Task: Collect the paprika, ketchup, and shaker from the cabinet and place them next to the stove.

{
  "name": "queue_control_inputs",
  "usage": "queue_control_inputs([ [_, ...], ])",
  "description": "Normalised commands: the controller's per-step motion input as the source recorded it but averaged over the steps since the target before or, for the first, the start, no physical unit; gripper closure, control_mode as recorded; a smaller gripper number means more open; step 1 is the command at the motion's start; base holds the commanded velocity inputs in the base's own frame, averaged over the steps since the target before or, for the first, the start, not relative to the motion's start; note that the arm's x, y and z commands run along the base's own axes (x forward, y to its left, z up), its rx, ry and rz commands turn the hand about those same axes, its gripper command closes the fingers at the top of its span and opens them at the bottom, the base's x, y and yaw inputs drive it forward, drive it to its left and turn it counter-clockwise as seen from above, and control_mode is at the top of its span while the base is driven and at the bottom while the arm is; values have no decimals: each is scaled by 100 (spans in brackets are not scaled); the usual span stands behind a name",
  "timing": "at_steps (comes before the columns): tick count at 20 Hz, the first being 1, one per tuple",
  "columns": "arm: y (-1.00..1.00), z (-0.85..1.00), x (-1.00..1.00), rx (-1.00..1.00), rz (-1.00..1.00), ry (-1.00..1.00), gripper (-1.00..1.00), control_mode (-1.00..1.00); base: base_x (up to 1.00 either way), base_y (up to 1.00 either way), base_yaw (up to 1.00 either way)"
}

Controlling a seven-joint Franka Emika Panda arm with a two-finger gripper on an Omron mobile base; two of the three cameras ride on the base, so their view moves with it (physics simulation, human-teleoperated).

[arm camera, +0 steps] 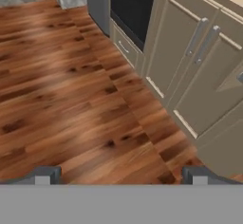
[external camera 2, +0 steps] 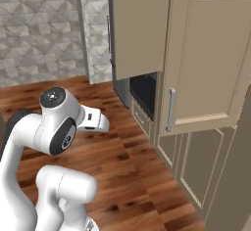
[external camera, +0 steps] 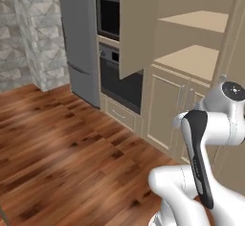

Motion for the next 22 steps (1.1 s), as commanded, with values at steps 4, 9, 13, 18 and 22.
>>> queue_control_inputs([
  [4, 0, 0, 0, 0, 0, 0, -100, 100, 74, -11, 7],
  [9, 0, 0, 0, 0, 0, 0, -100, 100, 73, 0, 0],
  [13, 0, 0, 0, 0, 0, 0, -100, 100, 69, 0, -6],
  [18, 0, 0, 0, 0, 0, 0, -100, 100, 63, 3, -18],
  [22, 0, 0, 0, 0, 0, 0, -100, 100, 61, 7, -28],
])
